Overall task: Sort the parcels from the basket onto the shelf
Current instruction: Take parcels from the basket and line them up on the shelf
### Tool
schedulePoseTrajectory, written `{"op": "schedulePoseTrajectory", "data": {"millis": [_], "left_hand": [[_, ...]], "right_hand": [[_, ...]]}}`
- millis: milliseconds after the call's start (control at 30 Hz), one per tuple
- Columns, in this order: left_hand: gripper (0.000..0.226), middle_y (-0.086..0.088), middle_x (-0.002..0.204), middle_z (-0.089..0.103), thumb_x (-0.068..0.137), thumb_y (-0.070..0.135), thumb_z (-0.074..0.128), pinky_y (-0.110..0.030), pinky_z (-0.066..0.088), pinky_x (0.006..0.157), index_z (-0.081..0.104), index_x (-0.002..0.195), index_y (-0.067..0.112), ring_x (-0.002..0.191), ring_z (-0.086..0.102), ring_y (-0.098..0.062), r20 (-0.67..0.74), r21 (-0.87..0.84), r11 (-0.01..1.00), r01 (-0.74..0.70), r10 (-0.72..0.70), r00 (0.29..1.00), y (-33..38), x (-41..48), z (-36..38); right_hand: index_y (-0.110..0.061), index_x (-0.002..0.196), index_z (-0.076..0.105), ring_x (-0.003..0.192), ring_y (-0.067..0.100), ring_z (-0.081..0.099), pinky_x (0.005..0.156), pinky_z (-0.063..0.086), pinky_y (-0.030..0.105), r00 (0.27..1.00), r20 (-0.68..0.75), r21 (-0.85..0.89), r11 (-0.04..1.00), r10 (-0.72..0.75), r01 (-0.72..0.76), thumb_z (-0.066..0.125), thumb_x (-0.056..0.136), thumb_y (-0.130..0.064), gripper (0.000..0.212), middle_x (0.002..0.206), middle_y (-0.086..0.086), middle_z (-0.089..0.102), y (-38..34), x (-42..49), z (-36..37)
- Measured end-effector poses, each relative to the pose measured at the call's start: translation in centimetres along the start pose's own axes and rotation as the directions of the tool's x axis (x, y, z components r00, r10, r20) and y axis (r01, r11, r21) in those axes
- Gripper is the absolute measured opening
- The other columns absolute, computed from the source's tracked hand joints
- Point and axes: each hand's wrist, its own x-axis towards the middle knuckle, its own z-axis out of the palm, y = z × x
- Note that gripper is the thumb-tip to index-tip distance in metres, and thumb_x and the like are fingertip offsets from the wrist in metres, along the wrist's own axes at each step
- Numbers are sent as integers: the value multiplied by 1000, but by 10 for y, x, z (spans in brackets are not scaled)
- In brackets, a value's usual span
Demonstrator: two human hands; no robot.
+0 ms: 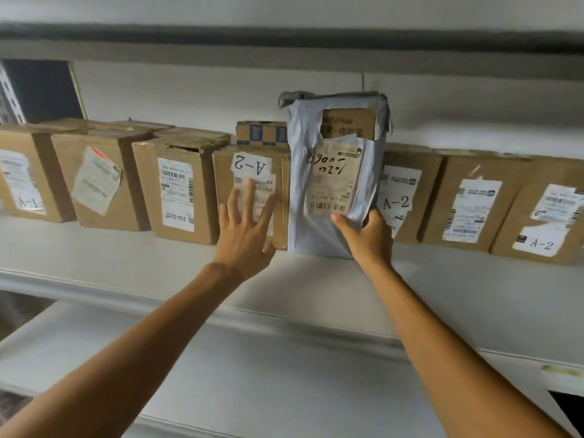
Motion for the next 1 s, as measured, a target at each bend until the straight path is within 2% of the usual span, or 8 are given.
{"op": "schedulePoseTrajectory", "data": {"millis": [200, 333, 467, 567, 633, 733, 800, 1000], "left_hand": [[90, -18, 157, -16, 82, 43, 60, -61, 15, 111, 6, 152, 26, 142, -5, -45, -5, 9, 1000, -9, 9, 1000, -7, 5, 3], [83, -14, 158, -11, 82, 38, 61, -59, 16, 111, 14, 150, 29, 143, -3, -42, -26, -28, 998, -60, 59, 998, -14, 3, 0], [75, -9, 159, -10, 85, 37, 59, -55, 7, 114, 19, 148, 32, 144, -7, -36, -5, -83, 978, -189, 189, 982, -33, -2, -3], [74, -8, 160, -10, 88, 39, 57, -51, -2, 115, 17, 150, 33, 145, -9, -32, 60, -136, 940, -313, 324, 944, -53, -8, -2], [70, -6, 160, -6, 91, 41, 54, -51, -2, 116, 18, 150, 32, 146, -7, -30, 112, -172, 915, -365, 386, 916, -64, -12, -2], [62, -3, 160, 4, 94, 43, 48, -54, 4, 117, 19, 149, 33, 146, 1, -29, 198, -253, 900, -356, 408, 891, -72, -19, -5], [61, -2, 160, 7, 95, 44, 46, -53, 5, 116, 19, 149, 34, 145, 3, -29, 241, -280, 898, -340, 409, 880, -76, -23, -9], [60, -3, 158, 15, 96, 42, 48, -55, 11, 114, 22, 149, 33, 144, 10, -29, 272, -290, 908, -302, 381, 884, -108, -45, -32]], "right_hand": [[-12, 111, 63, 100, 24, 64, 85, 54, 40, 1000, 10, -1, 1000, -5, 5, 74, 76, -51, 53, 109, 6, 70, 1, -1, 6], [-15, 116, 61, 101, 21, 64, 84, 51, 31, 999, 38, 8, 1000, 26, -26, 73, 81, -39, 45, 111, 2, 68, -7, -8, 8], [-13, 130, 47, 109, 21, 57, 81, 41, 25, 993, 23, 5, 994, 113, -113, 69, 85, -25, 52, 125, 4, 59, -16, -30, 10], [-14, 141, 33, 121, 16, 47, 89, 36, 23, 987, 125, 14, 994, 102, -104, 68, 87, -21, 64, 139, 3, 46, -26, -55, 10], [-15, 145, 29, 131, 15, 40, 96, 34, 23, 979, 190, 48, 995, 75, -85, 68, 87, -18, 70, 145, 2, 39, -33, -70, 9], [-15, 149, 27, 140, 19, 31, 99, 27, 21, 957, 265, -103, 990, 117, -93, 63, 91, -30, 70, 151, 4, 30, -41, -90, 7], [-15, 150, 28, 142, 19, 27, 100, 23, 20, 952, 287, -210, 976, 109, -48, 61, 92, -36, 70, 154, 4, 27, -46, -101, 8], [-22, 151, 25, 141, 22, 30, 99, 26, 24, 923, 384, -278, 957, 35, 79, 58, 92, -43, 71, 156, 2, 29, -73, -124, 23]]}}
